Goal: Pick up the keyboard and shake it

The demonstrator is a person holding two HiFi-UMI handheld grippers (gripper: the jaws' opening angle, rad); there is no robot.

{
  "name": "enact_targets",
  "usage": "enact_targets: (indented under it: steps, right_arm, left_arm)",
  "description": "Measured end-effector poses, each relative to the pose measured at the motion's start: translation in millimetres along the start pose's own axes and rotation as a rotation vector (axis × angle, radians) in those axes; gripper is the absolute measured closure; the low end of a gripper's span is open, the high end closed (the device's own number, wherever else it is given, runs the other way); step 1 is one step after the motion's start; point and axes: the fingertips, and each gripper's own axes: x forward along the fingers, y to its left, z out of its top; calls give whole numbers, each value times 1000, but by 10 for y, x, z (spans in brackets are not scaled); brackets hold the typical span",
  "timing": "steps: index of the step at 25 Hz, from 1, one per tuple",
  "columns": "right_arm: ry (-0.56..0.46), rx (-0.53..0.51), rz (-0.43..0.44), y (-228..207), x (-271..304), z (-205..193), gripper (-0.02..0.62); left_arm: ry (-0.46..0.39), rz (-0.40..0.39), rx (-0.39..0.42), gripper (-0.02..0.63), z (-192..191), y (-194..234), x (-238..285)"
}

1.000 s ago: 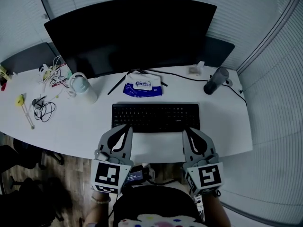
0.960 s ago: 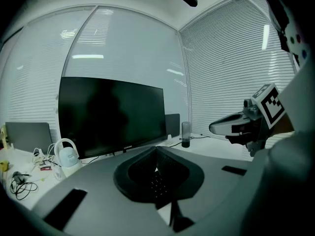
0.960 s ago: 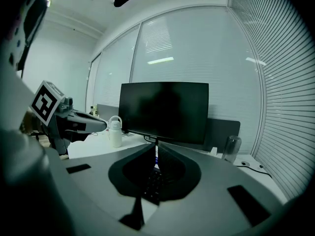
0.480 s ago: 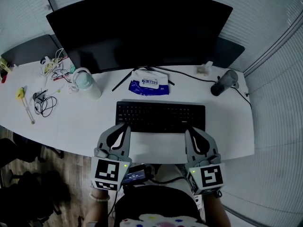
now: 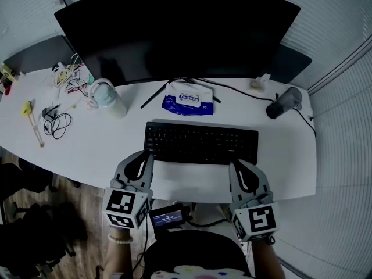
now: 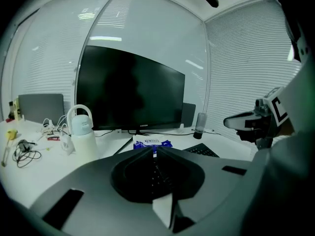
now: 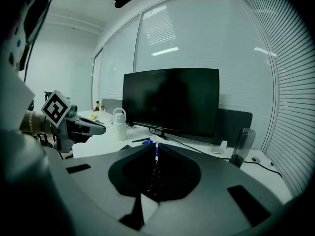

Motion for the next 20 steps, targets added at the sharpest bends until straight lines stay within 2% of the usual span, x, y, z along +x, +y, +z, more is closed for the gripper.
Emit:
enact_targets:
  steps: [3,5,10,20]
  right_arm:
    - [16,-8,4,-26,20,-41,555]
    - [22,-6,-1,-56,32,-51,554]
    - [40,-2,-12,-119,67,-97,554]
    - [102,9,-34,-242,111,-276,554]
  left_arm:
    - [-4,3,-90,579,-92,147,50]
    - [20,-11,-141,515,-182,217,112]
    - [100,-12,-177,432,-465,401,319]
    - [245,-15,-268,393,-936,625,718]
